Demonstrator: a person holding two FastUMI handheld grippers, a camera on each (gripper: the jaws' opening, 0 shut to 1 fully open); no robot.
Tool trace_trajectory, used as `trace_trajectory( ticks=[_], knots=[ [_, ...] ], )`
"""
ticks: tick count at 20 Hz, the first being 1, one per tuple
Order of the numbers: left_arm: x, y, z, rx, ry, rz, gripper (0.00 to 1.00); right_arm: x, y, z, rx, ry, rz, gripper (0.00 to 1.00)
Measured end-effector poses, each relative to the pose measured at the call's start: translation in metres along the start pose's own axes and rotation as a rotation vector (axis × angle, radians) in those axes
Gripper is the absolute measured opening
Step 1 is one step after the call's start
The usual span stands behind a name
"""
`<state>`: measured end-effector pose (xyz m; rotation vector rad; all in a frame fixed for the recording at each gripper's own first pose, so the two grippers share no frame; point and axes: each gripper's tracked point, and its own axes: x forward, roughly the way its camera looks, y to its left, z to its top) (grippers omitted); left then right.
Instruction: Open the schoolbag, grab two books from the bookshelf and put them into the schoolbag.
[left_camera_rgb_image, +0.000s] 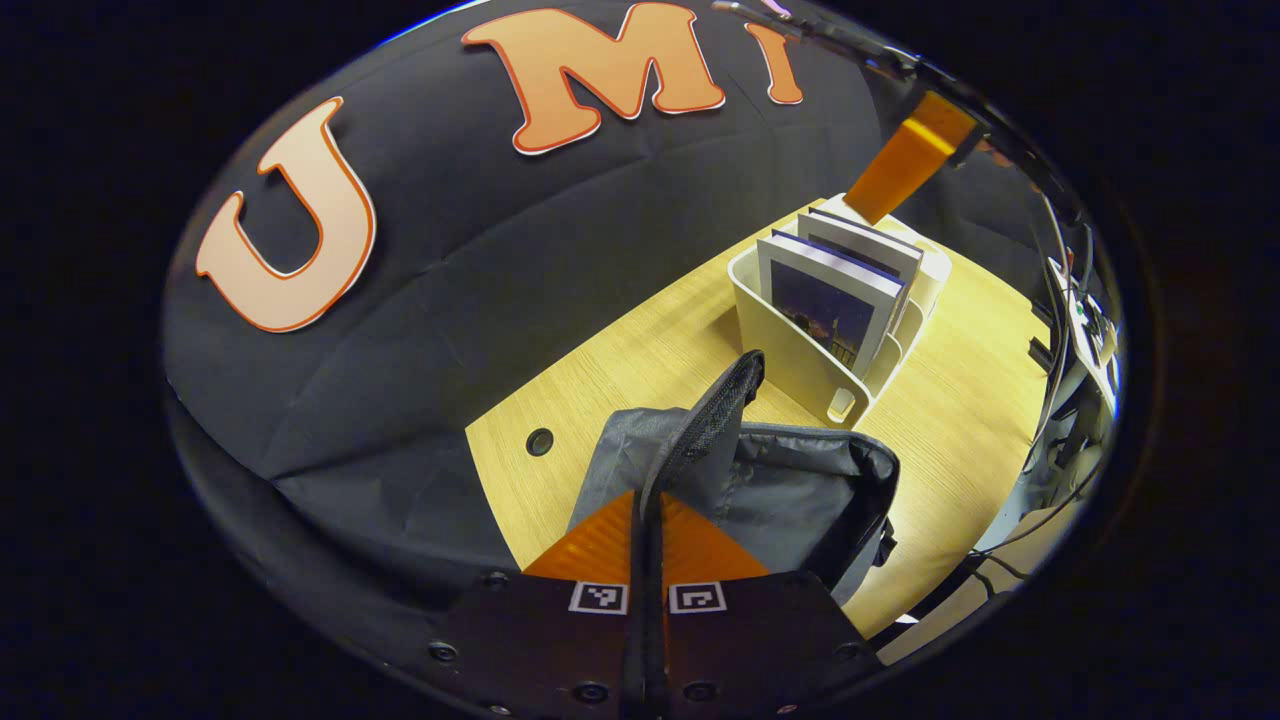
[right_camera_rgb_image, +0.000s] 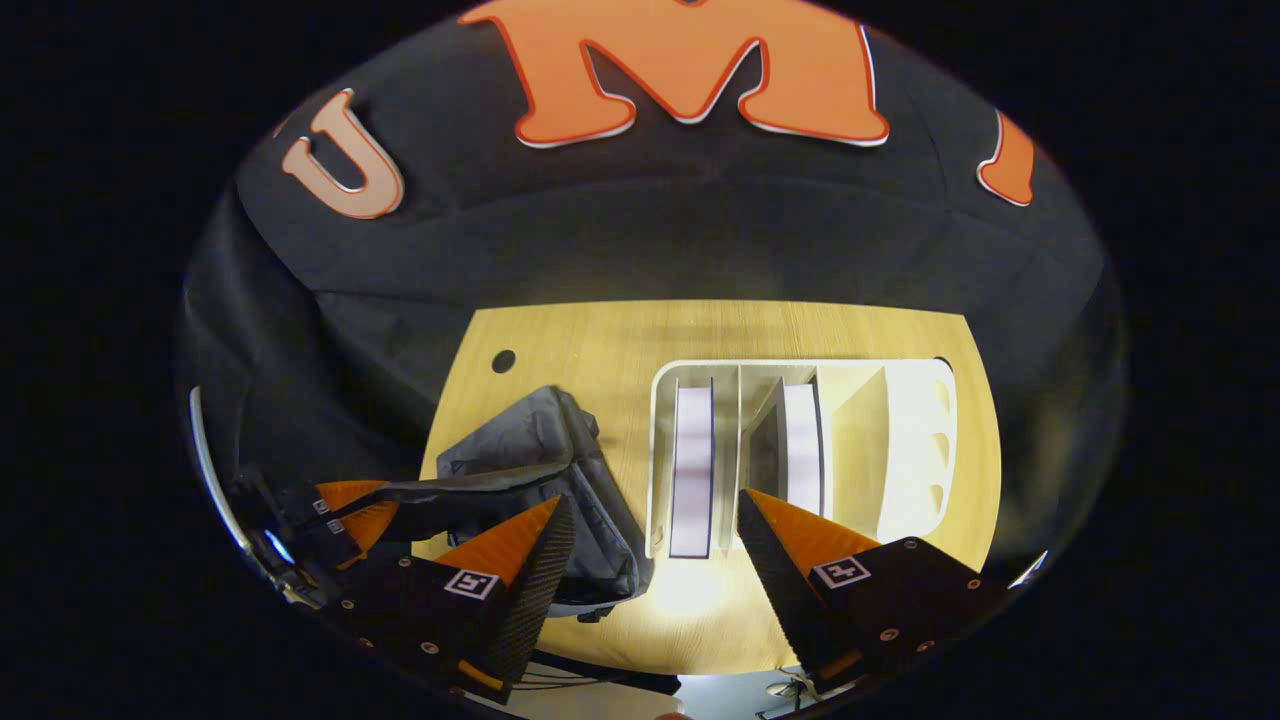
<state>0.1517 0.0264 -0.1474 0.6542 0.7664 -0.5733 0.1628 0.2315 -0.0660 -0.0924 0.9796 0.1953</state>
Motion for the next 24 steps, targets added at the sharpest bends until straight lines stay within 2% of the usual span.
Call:
trace_trajectory(
  ticks=[5, 9, 13, 14, 15, 16, 17, 18, 24],
  knots=[
    [0.004, 0.002, -0.002, -0.006, 0.011, -0.005, 0.01, 0.064, -0.02, 0.003, 0.015, 0.106, -0.077, 0.98],
    [0.004, 0.003, -0.005, -0.015, 0.013, -0.008, 0.01, 0.097, -0.018, 0.0, 0.002, 0.159, -0.095, 0.97],
    [0.004, 0.005, -0.008, -0.024, 0.018, -0.007, 0.01, 0.121, -0.021, -0.012, 0.006, 0.213, -0.121, 0.82],
    [0.004, 0.005, -0.01, -0.026, 0.02, -0.008, 0.01, 0.126, -0.022, -0.013, 0.017, 0.211, -0.126, 0.65],
    [0.005, 0.005, -0.01, -0.027, 0.022, -0.009, 0.01, 0.131, -0.024, -0.013, 0.027, 0.207, -0.132, 0.7],
    [0.004, 0.005, -0.01, -0.027, 0.022, -0.011, 0.01, 0.128, -0.027, -0.012, 0.03, 0.204, -0.151, 0.61],
    [0.005, 0.005, -0.01, -0.028, 0.022, -0.012, 0.01, 0.13, -0.029, -0.011, 0.033, 0.197, -0.149, 0.42],
    [0.005, 0.005, -0.011, -0.028, 0.022, -0.013, 0.01, 0.129, -0.029, -0.013, 0.037, 0.198, -0.151, 0.39],
    [0.005, 0.005, -0.012, -0.024, 0.019, -0.021, 0.01, 0.095, -0.028, 0.006, 0.072, 0.118, -0.156, 0.37]
  ],
)
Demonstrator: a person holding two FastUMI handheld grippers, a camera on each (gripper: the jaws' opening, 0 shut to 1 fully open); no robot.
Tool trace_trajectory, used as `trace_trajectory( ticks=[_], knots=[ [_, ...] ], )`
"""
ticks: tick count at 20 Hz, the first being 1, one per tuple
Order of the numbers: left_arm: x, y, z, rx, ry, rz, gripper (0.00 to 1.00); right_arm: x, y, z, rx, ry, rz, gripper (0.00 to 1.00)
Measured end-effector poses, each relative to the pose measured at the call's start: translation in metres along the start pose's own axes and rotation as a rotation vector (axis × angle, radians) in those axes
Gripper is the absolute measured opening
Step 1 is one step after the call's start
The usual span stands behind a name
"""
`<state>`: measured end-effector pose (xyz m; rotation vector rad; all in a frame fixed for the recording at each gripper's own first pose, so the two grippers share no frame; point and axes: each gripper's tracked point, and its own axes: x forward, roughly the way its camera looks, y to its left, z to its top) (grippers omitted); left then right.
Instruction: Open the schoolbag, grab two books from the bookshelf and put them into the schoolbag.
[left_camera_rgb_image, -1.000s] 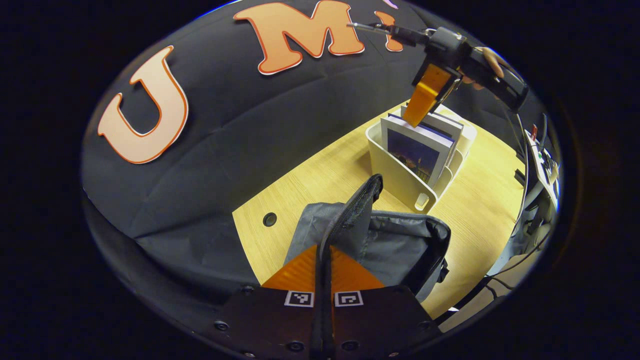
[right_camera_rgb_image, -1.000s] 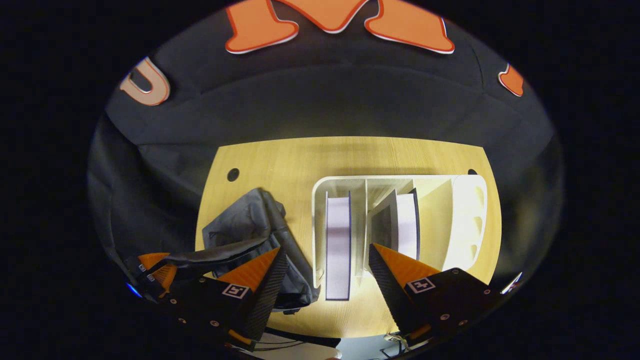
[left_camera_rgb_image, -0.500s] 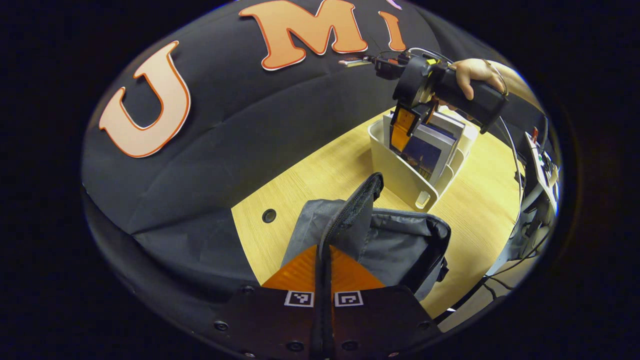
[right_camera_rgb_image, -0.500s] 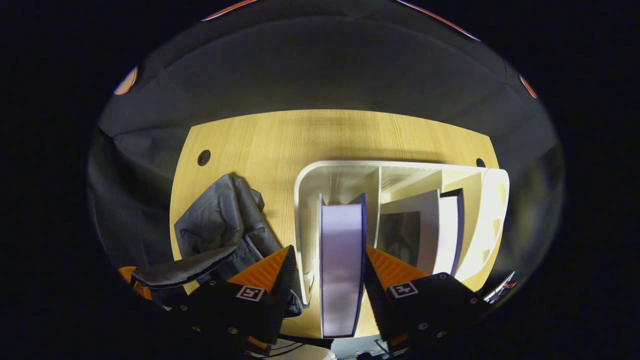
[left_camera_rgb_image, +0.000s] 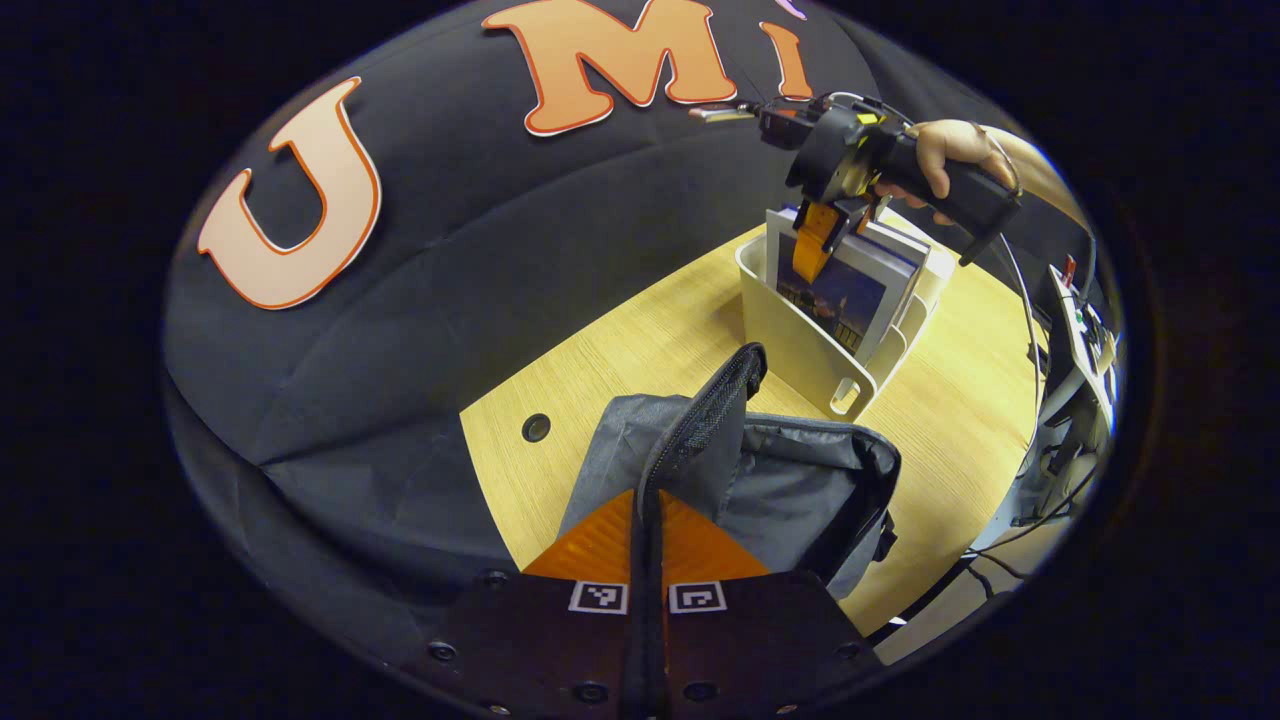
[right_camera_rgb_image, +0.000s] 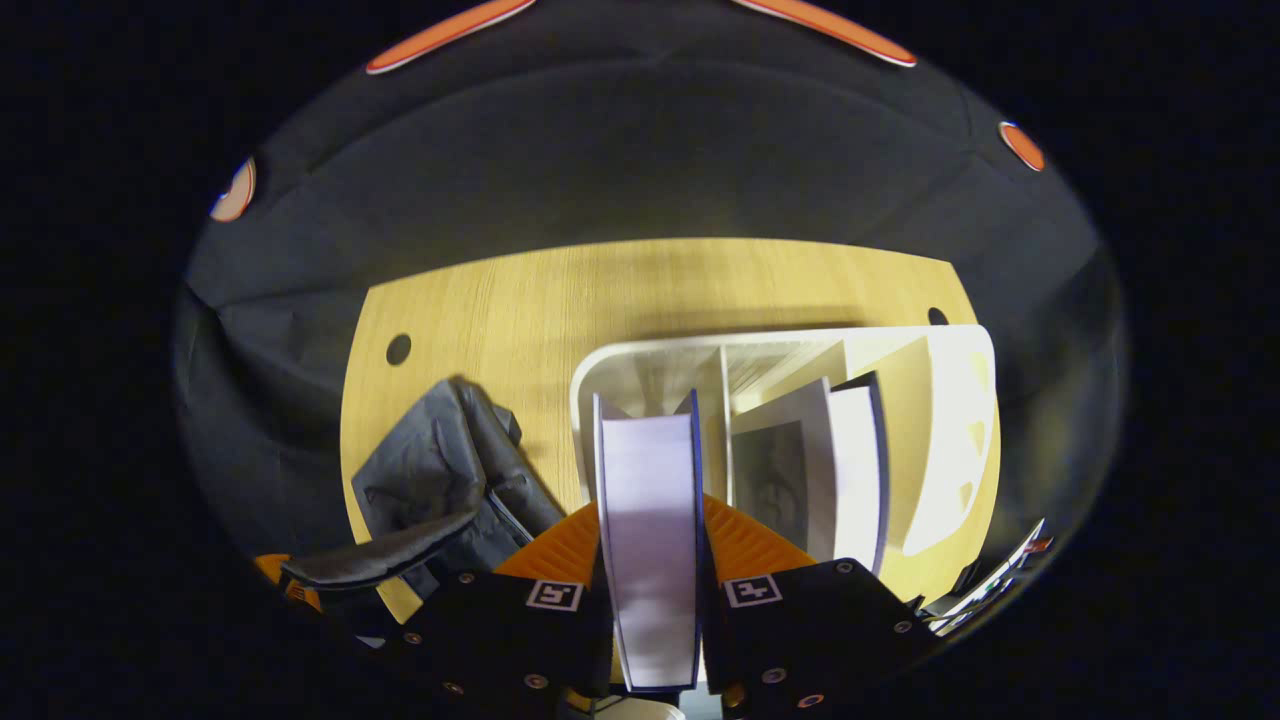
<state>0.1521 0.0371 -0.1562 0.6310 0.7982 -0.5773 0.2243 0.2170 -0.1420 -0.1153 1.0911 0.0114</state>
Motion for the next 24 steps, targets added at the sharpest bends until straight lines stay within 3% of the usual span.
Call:
trace_trajectory(
  ticks=[4, 11, 14, 15, 17, 19, 20, 22, 23, 24],
  knots=[
    [0.0, -0.001, -0.001, 0.008, -0.001, -0.003, 0.01, -0.049, 0.001, 0.01, -0.012, -0.076, -0.004, 0.36],
    [-0.003, -0.003, 0.001, 0.047, -0.002, 0.004, 0.01, -0.167, -0.002, 0.011, 0.033, -0.254, 0.069, 0.36],
    [-0.003, -0.005, 0.001, 0.05, -0.003, 0.017, 0.01, -0.218, -0.016, -0.005, 0.079, -0.34, 0.121, 0.35],
    [-0.003, -0.005, 0.002, 0.053, 0.0, 0.017, 0.07, -0.231, -0.024, -0.013, 0.098, -0.372, 0.135, 0.35],
    [-0.003, -0.005, 0.005, 0.075, 0.003, 0.024, 0.01, -0.25, -0.032, -0.032, 0.143, -0.414, 0.168, 0.35],
    [-0.003, -0.007, 0.007, 0.101, 0.007, 0.031, 0.07, -0.261, -0.036, -0.055, 0.2, -0.452, 0.222, 0.35],
    [-0.002, -0.008, 0.007, 0.113, 0.012, 0.035, 0.01, -0.266, -0.037, -0.069, 0.223, -0.463, 0.258, 0.35],
    [-0.001, -0.008, 0.01, 0.13, 0.019, 0.039, 0.07, -0.269, -0.035, -0.094, 0.273, -0.483, 0.321, 0.35],
    [0.0, -0.009, 0.013, 0.135, 0.02, 0.042, 0.01, -0.267, -0.034, -0.107, 0.302, -0.488, 0.347, 0.35],
    [0.0, -0.008, 0.015, 0.142, 0.023, 0.043, 0.07, -0.263, -0.031, -0.121, 0.331, -0.489, 0.377, 0.35]
  ],
)
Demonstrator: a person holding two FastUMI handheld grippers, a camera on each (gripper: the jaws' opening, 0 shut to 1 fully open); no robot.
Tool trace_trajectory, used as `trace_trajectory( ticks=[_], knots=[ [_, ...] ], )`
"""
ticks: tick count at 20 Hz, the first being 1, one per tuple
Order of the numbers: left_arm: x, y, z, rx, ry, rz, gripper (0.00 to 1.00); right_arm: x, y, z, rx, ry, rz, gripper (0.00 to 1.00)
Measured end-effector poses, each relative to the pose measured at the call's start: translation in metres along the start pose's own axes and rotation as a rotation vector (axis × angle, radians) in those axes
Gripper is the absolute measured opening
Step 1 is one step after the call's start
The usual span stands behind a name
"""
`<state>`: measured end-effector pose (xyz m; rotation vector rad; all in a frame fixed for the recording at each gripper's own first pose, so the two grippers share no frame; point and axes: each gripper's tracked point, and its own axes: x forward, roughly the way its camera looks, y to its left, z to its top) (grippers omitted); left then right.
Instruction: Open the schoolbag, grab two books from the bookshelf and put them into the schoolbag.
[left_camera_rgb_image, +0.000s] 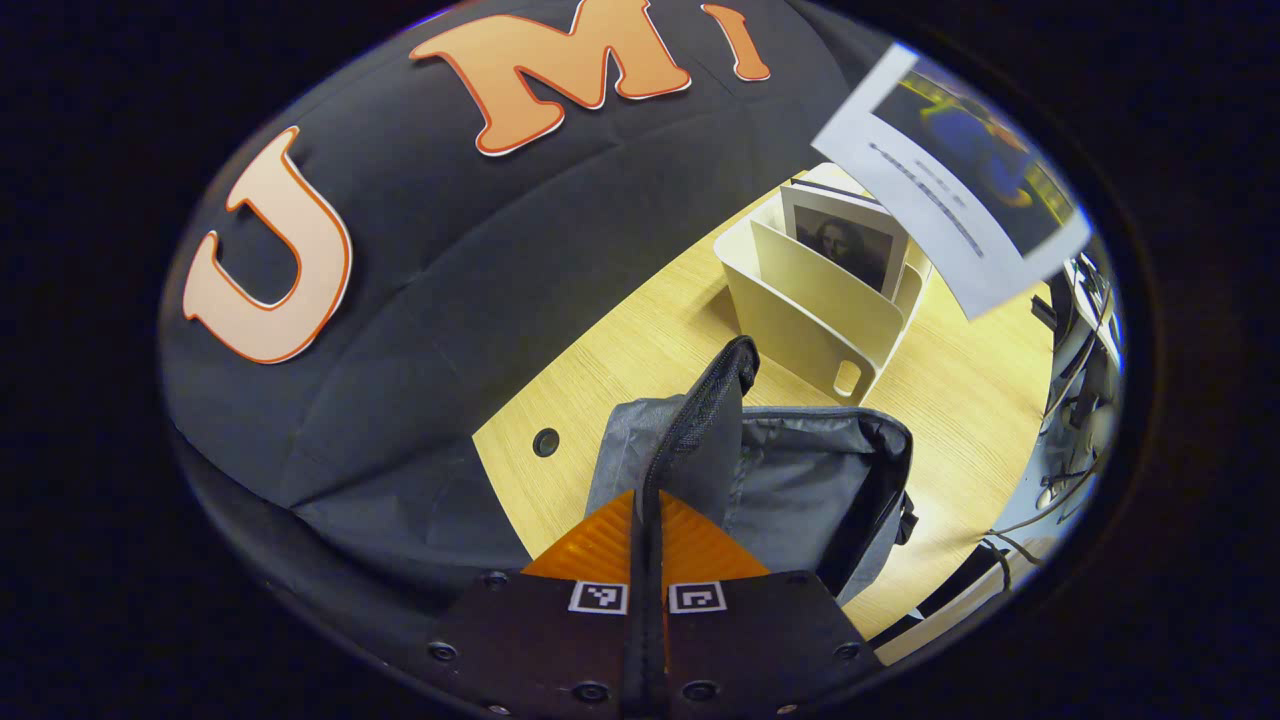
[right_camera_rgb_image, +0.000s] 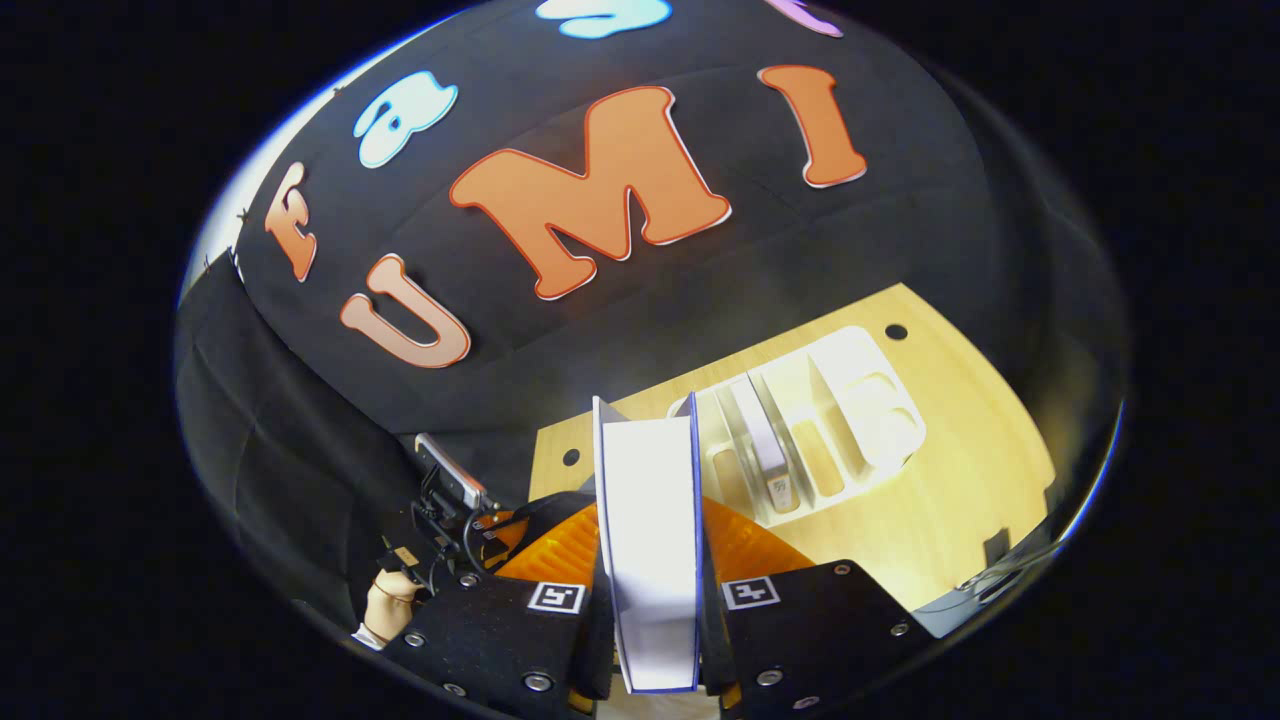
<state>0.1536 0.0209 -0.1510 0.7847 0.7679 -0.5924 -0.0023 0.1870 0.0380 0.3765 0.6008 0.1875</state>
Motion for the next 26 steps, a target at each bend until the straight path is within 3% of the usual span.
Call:
trace_trajectory(
  ticks=[1, 6, 14, 15, 17, 22, 26],
  knots=[
    [0.001, 0.0, 0.002, 0.006, 0.0, -0.001, 0.01, 0.0, -0.002, -0.014, 0.04, 0.0, 0.026, 0.35],
    [0.001, -0.001, 0.005, 0.016, 0.005, -0.004, 0.01, 0.017, -0.025, -0.08, 0.313, 0.01, 0.153, 0.35],
    [-0.007, -0.001, 0.005, 0.017, -0.001, 0.002, 0.01, 0.118, -0.05, -0.176, 0.623, 0.07, 0.211, 0.35],
    [-0.009, -0.003, 0.007, 0.019, -0.004, 0.0, 0.07, 0.133, -0.05, -0.187, 0.644, 0.09, 0.207, 0.35],
    [-0.013, -0.007, 0.008, 0.027, -0.007, -0.006, 0.01, 0.156, -0.05, -0.206, 0.673, 0.128, 0.19, 0.35],
    [-0.021, -0.014, 0.013, 0.05, -0.016, -0.007, 0.01, 0.197, -0.024, -0.213, 0.689, 0.147, 0.228, 0.35],
    [-0.026, -0.016, 0.015, 0.071, -0.019, -0.004, 0.01, 0.238, -0.007, -0.216, 0.692, 0.16, 0.215, 0.35]
  ],
)
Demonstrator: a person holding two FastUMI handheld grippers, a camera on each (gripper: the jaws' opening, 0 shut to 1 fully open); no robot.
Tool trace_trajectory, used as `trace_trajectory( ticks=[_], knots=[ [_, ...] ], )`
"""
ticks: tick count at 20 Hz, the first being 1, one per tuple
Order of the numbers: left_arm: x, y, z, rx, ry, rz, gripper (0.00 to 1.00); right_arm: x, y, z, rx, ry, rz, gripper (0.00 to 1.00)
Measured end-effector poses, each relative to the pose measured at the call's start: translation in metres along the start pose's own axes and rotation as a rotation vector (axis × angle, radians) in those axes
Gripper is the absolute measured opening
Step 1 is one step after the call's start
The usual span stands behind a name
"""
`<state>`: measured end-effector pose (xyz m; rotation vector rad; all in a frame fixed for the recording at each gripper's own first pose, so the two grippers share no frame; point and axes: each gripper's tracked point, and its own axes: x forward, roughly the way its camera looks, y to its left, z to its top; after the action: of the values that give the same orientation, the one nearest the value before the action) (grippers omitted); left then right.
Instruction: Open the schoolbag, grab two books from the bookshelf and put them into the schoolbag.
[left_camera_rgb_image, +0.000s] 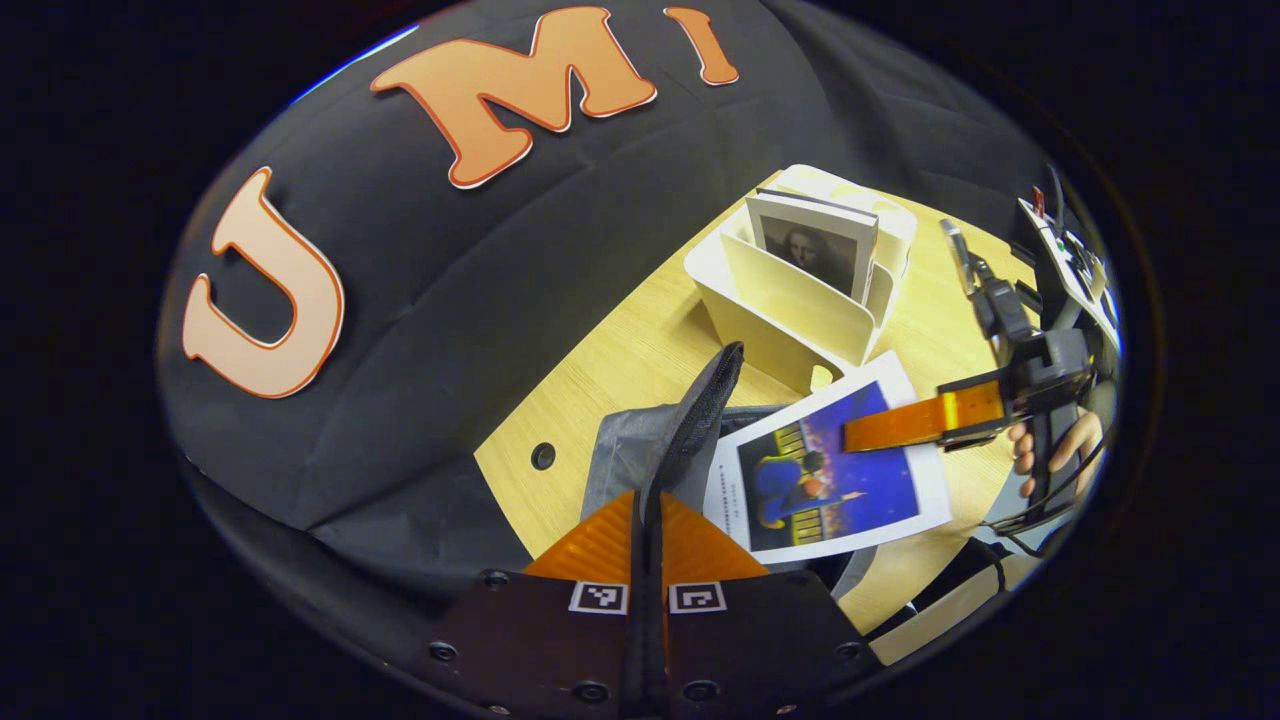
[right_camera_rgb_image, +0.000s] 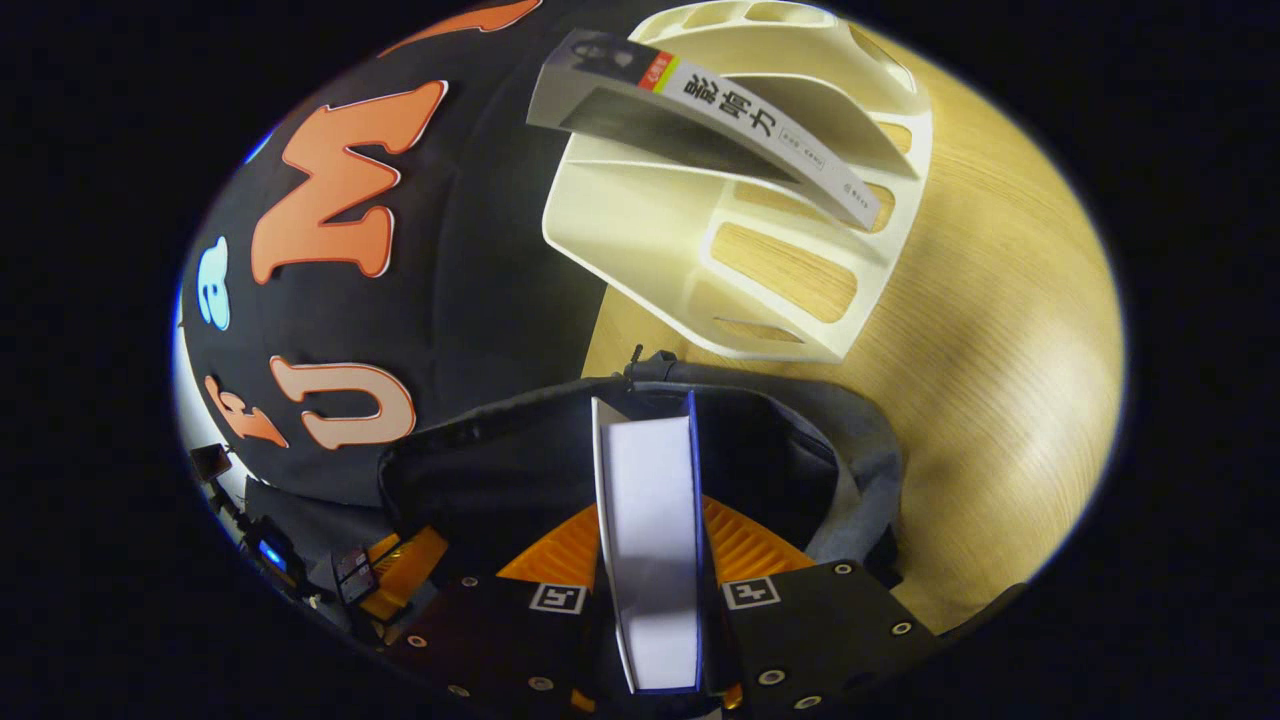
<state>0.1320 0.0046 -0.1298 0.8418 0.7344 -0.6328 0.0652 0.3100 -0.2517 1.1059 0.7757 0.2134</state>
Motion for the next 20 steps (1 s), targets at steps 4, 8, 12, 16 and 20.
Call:
trace_trajectory(
  ticks=[4, 8, 12, 16, 20],
  knots=[
    [-0.002, -0.002, 0.0, 0.021, 0.002, -0.002, 0.01, 0.032, 0.005, -0.004, 0.034, -0.032, -0.005, 0.35],
    [0.0, -0.004, 0.001, 0.02, 0.0, -0.013, 0.01, 0.059, 0.021, -0.002, 0.067, -0.113, -0.01, 0.35],
    [0.003, 0.003, -0.002, 0.002, 0.003, -0.016, 0.01, 0.081, 0.024, -0.013, 0.049, -0.128, -0.048, 0.37],
    [0.008, 0.011, -0.01, -0.027, 0.011, -0.01, 0.01, 0.08, 0.01, -0.015, 0.019, -0.132, -0.126, 0.46],
    [0.016, 0.014, -0.014, -0.043, 0.019, -0.016, 0.01, 0.074, 0.002, -0.018, 0.015, -0.119, -0.165, 0.87]
  ],
)
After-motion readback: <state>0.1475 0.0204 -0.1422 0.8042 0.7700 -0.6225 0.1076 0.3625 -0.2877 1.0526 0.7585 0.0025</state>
